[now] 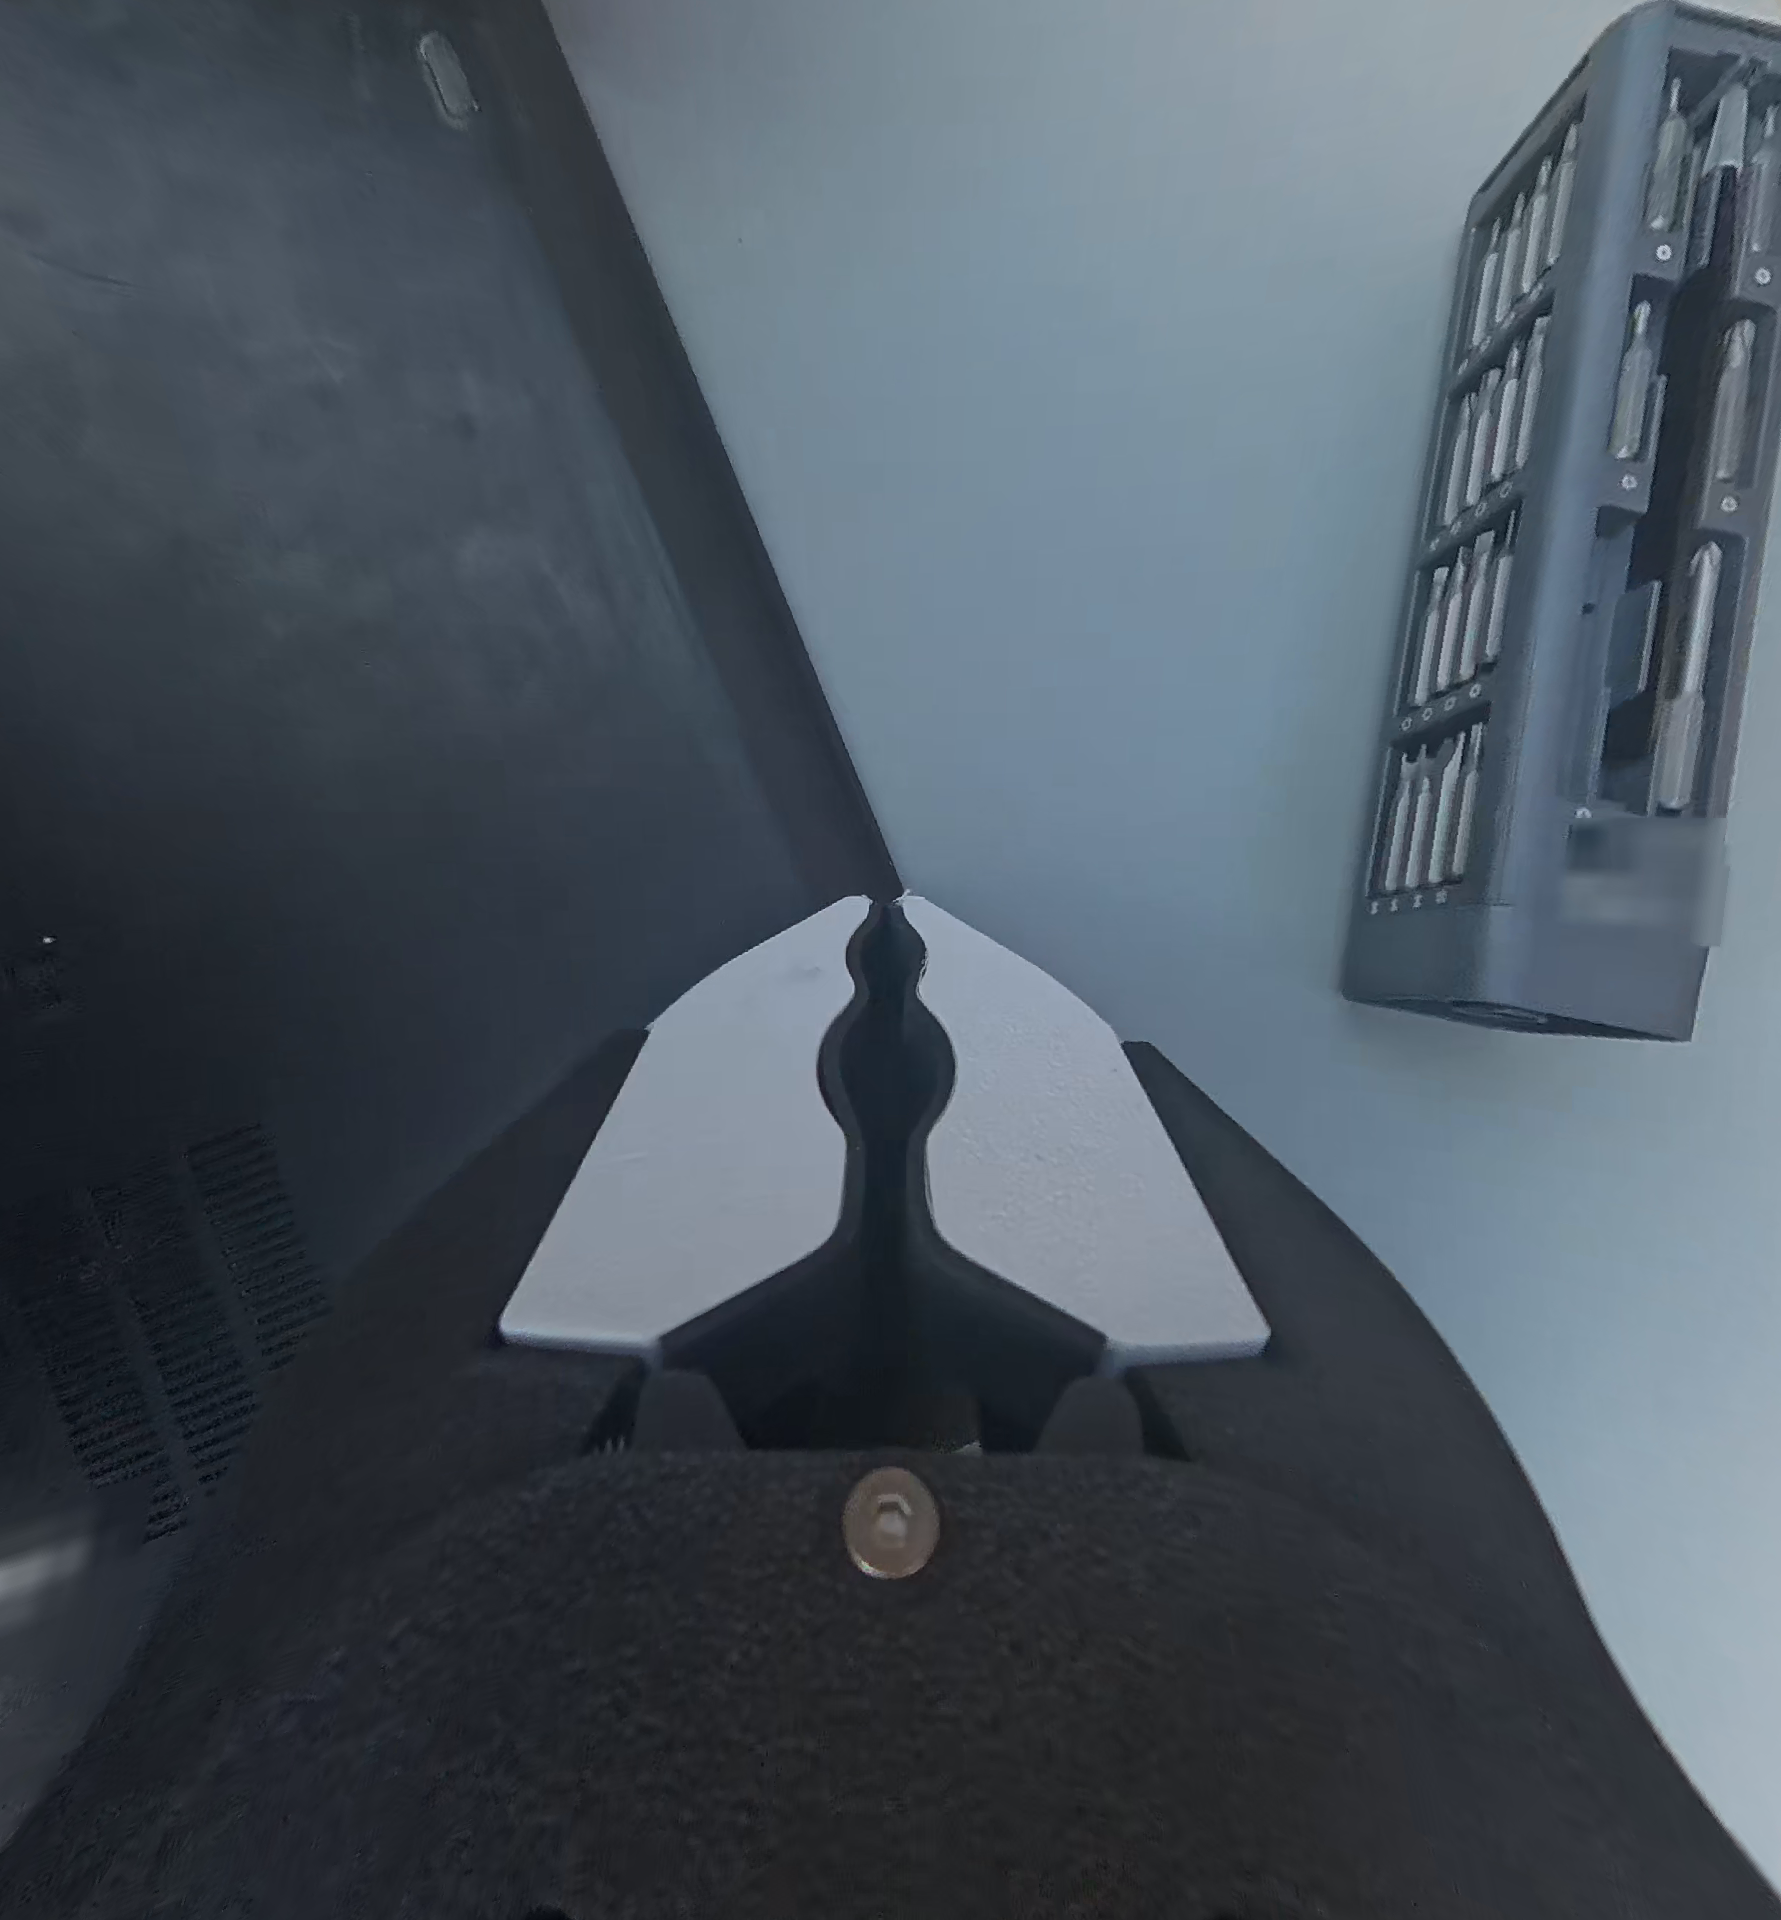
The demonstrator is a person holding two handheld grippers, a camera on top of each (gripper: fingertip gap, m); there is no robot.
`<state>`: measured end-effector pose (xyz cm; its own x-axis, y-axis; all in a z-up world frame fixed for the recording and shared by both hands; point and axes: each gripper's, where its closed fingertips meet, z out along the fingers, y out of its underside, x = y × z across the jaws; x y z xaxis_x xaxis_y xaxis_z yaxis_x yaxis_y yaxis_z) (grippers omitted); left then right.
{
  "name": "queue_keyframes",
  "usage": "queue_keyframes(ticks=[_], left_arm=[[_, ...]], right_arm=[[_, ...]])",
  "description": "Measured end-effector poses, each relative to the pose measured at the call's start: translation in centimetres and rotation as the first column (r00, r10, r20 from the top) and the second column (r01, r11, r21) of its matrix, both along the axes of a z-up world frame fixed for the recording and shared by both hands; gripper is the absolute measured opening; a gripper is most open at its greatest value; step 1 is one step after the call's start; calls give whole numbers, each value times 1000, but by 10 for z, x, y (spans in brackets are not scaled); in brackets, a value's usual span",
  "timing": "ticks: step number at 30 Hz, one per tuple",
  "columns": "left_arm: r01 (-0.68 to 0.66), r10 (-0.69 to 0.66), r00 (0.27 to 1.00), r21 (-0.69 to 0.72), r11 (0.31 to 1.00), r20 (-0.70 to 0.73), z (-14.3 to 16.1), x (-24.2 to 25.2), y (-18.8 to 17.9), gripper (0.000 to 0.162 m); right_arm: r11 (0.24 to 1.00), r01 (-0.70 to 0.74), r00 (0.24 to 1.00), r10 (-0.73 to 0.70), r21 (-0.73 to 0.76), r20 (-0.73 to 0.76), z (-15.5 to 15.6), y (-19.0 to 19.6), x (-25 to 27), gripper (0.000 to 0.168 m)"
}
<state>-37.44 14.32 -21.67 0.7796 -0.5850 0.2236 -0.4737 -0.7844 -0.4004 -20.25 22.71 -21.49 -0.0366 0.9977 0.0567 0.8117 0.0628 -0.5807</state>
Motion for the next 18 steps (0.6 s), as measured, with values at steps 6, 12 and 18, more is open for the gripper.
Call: queue_keyframes(ticks=[6, 12, 18], left_arm=[[-6, 6, 1000, 27, 1000, 1, 0, 1, 2, 0], [-163, 153, 981, 79, 983, 122, 20, -18, -7, 0], [-327, 317, 889, -25, 945, 331, 23, 7, -77, 40]], right_arm=[[991, -32, 999, 26, 128, 44, -4, 8, -7, 0], [971, 208, 956, -227, -115, -184, 33, 22, 16, 9], [887, 341, 893, -409, -312, -187, 33, -30, 74, 53]])
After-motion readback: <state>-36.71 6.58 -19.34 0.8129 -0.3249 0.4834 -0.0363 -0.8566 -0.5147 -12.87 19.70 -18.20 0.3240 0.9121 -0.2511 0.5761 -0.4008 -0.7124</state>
